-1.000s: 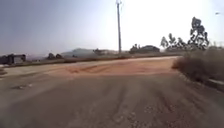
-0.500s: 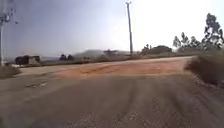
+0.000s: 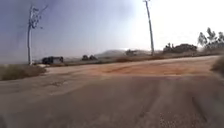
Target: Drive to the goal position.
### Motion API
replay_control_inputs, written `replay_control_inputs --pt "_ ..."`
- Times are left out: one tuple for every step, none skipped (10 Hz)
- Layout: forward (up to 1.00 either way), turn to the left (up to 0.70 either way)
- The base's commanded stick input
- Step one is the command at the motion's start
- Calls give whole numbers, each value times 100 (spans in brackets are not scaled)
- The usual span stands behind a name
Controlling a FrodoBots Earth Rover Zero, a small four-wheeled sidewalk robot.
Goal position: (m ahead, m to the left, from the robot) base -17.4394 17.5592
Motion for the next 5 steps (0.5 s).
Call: replay_control_inputs --pt "100 27" --pt "100 27" --pt "100 27" --pt "100 27" --pt "100 27"
